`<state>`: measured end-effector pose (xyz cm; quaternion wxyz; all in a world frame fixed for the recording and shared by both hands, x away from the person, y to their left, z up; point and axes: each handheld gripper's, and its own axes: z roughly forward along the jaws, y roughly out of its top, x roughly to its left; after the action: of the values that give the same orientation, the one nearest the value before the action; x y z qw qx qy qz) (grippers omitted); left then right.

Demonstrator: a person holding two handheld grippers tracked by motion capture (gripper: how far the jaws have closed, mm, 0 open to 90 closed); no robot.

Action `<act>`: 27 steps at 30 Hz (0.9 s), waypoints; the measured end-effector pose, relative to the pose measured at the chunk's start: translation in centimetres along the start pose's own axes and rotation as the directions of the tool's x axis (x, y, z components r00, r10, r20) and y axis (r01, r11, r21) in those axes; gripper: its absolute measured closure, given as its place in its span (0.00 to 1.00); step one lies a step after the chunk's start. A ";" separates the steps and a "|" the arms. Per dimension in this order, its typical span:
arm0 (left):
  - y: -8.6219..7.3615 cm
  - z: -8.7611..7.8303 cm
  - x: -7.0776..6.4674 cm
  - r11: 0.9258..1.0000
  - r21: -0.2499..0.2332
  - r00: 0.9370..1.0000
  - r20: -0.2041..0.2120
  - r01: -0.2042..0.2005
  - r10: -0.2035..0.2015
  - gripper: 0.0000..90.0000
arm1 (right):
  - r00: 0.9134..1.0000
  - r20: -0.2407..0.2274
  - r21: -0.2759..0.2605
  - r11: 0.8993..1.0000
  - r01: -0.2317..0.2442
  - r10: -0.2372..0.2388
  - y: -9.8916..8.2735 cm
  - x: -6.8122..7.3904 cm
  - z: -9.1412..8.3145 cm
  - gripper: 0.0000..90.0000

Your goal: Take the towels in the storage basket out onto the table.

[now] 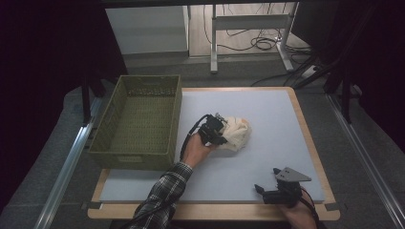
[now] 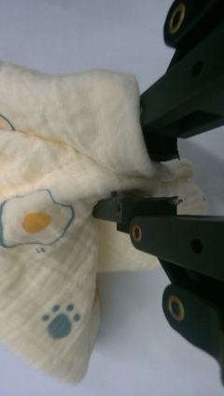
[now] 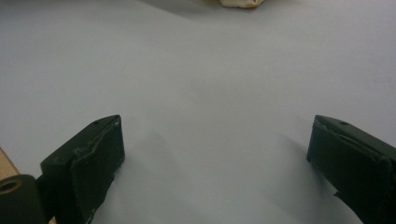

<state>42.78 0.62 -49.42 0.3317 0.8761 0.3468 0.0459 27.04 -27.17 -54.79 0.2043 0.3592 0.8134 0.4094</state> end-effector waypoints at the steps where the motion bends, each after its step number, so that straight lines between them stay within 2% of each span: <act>1: -0.1 0.3 0.0 1.000 0.004 1.000 0.000 -0.003 0.003 0.77 | 1.000 0.000 0.001 1.000 -0.001 0.001 0.0 0.0 0.0 0.05; 2: -0.1 0.3 0.0 1.000 0.004 1.000 0.000 -0.003 0.003 0.72 | 1.000 0.000 0.001 1.000 -0.001 0.001 0.0 0.0 0.0 0.05; 4: -0.3 0.6 0.0 1.000 0.001 1.000 -0.006 -0.002 0.002 0.68 | 1.000 0.000 0.000 1.000 0.001 -0.001 0.0 0.0 -0.1 0.05; 6: -0.5 0.7 -0.1 1.000 -0.017 1.000 -0.006 0.001 -0.001 0.53 | 1.000 -0.003 0.002 1.000 0.003 -0.003 -0.1 0.0 -0.1 0.04; 7: -0.6 0.6 -0.1 1.000 -0.022 1.000 -0.007 0.004 -0.004 0.53 | 1.000 -0.005 0.002 1.000 0.005 -0.005 -0.1 0.0 -0.2 0.04; 14: -1.9 -0.1 -0.9 0.998 -0.055 0.999 -0.038 -0.005 0.003 0.28 | 1.000 0.000 0.040 0.999 -0.004 0.004 0.3 0.1 -0.4 0.07; 15: -2.5 -0.2 -1.0 0.998 -0.060 0.998 -0.058 -0.003 0.000 0.27 | 1.000 -0.002 0.044 0.999 -0.012 0.012 0.4 0.1 -0.4 0.08; 17: -2.8 -0.4 -1.0 0.997 -0.071 0.998 -0.058 0.002 -0.006 0.26 | 1.000 -0.006 0.046 0.999 -0.024 0.024 0.5 0.0 -0.5 0.09; 18: -3.1 -0.5 -0.9 0.997 -0.081 0.998 -0.055 0.010 -0.015 0.26 | 0.999 -0.013 0.045 0.998 -0.042 0.043 0.6 -0.2 -0.6 0.11; 19: -3.4 -0.5 -0.9 0.996 -0.090 0.998 -0.053 0.017 -0.021 0.26 | 0.996 -0.042 0.040 0.996 -0.081 0.082 0.8 -0.6 -0.7 0.14; 20: -3.7 -0.5 -0.9 0.995 -0.095 0.998 -0.052 0.018 -0.023 0.26 | 0.996 -0.042 0.040 0.996 -0.081 0.082 0.8 -0.6 -0.7 0.14; 21: -4.3 -0.4 -0.8 0.994 -0.105 0.998 -0.059 0.020 -0.027 0.28 | 0.993 -0.053 0.042 0.994 -0.100 0.102 1.1 -0.9 -0.6 0.16; 24: -4.8 -0.3 -0.7 0.992 -0.124 0.998 -0.058 0.027 -0.035 0.31 | 0.993 -0.059 0.052 0.994 -0.100 0.103 1.6 -1.0 -0.5 0.20; 27: -5.3 0.2 -0.2 0.991 -0.130 0.998 -0.054 0.034 -0.041 0.35 | 0.994 -0.067 0.063 0.995 -0.078 0.083 2.9 -1.1 0.1 0.30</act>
<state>39.65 3.23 -52.79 0.3785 0.8446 0.3686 0.0867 29.10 -26.77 -52.43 0.1482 0.3831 0.8168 0.4050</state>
